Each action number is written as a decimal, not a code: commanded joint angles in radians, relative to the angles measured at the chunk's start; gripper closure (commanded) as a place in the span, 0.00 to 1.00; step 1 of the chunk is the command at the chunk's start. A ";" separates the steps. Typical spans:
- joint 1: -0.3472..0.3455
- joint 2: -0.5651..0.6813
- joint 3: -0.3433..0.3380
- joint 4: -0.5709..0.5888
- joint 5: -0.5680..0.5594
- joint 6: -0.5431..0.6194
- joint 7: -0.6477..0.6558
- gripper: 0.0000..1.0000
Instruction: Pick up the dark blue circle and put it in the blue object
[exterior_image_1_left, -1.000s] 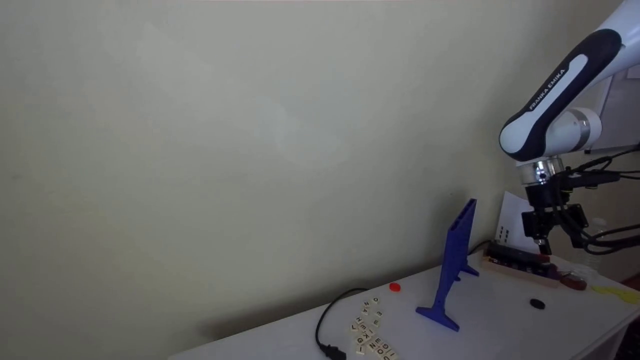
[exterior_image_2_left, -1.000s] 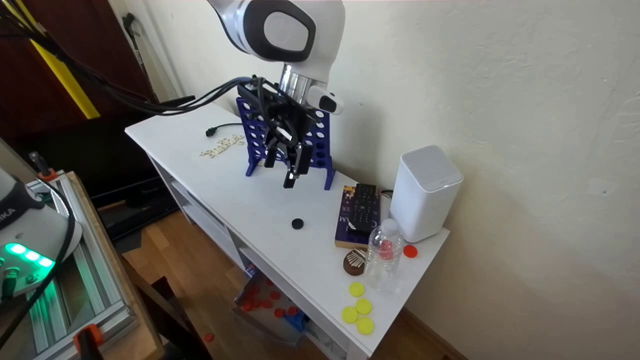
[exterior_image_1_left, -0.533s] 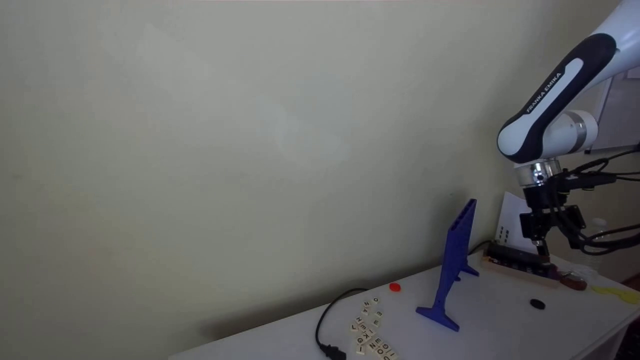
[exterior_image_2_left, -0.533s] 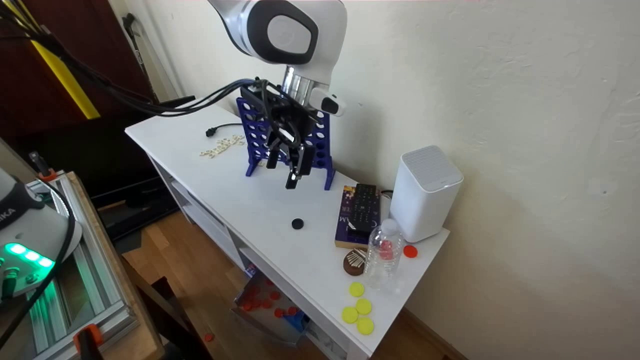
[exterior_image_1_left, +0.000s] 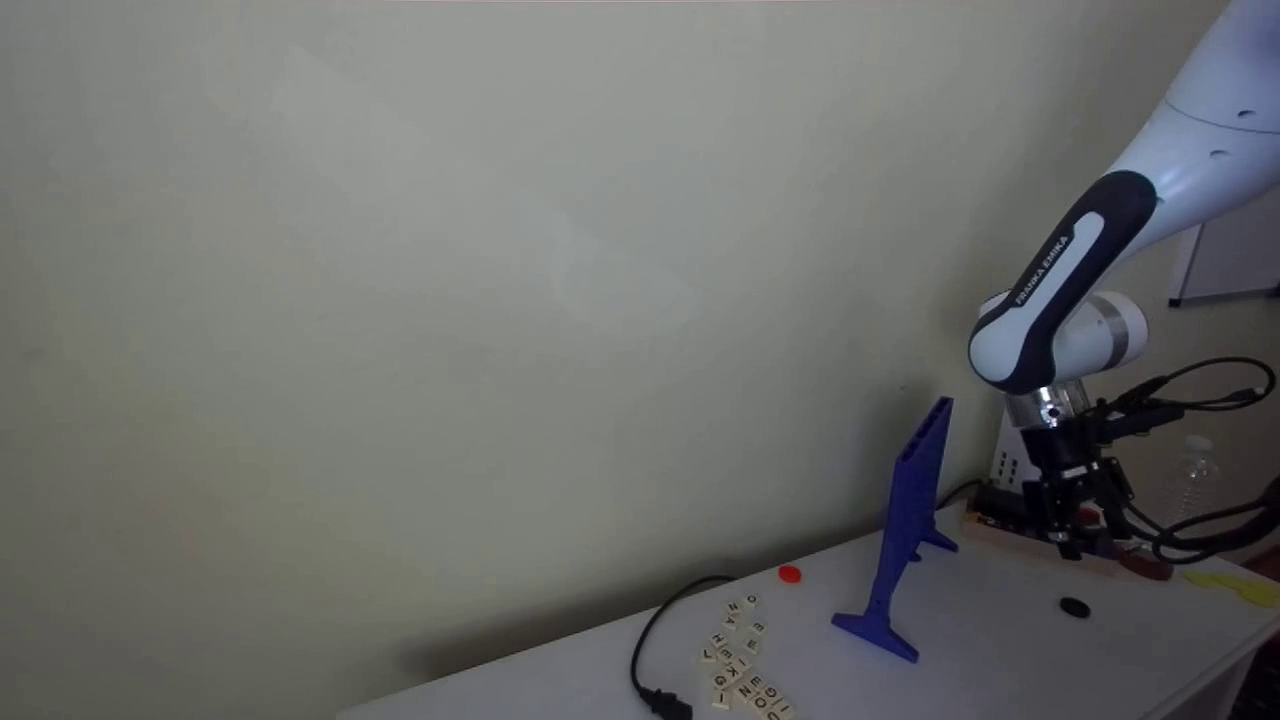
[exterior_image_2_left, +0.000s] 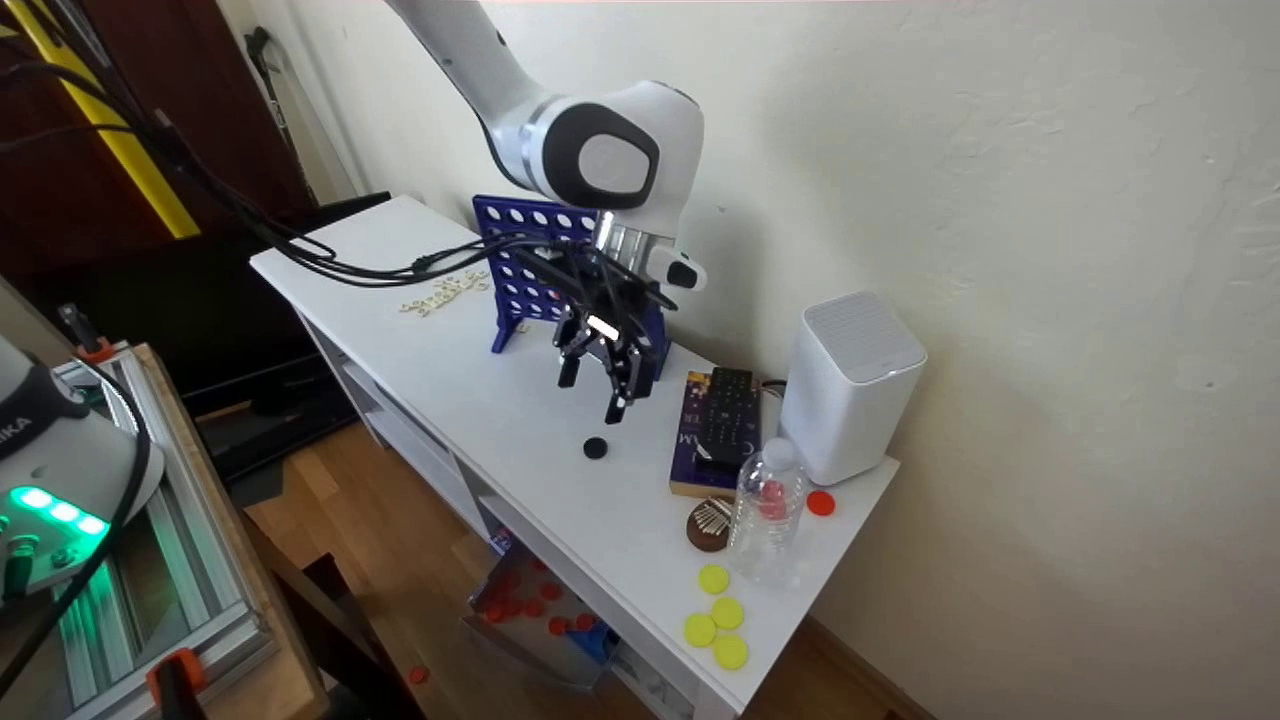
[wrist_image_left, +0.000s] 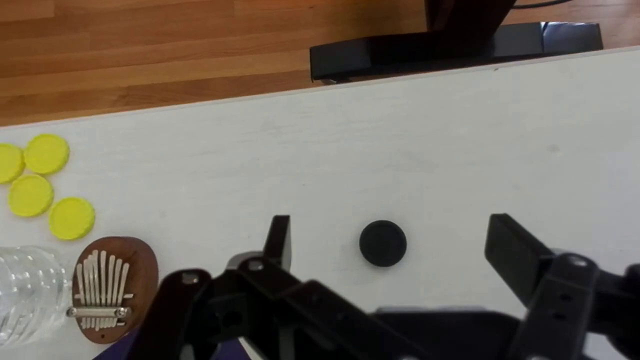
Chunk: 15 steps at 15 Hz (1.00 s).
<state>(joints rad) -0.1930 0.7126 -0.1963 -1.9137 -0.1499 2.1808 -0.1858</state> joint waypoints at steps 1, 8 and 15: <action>-0.035 0.094 0.021 0.070 -0.034 0.054 -0.059 0.00; -0.096 0.184 0.063 0.113 0.002 0.127 -0.152 0.00; -0.141 0.217 0.103 0.141 0.022 0.120 -0.193 0.00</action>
<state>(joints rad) -0.3037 0.9069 -0.1189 -1.8056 -0.1492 2.3032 -0.3433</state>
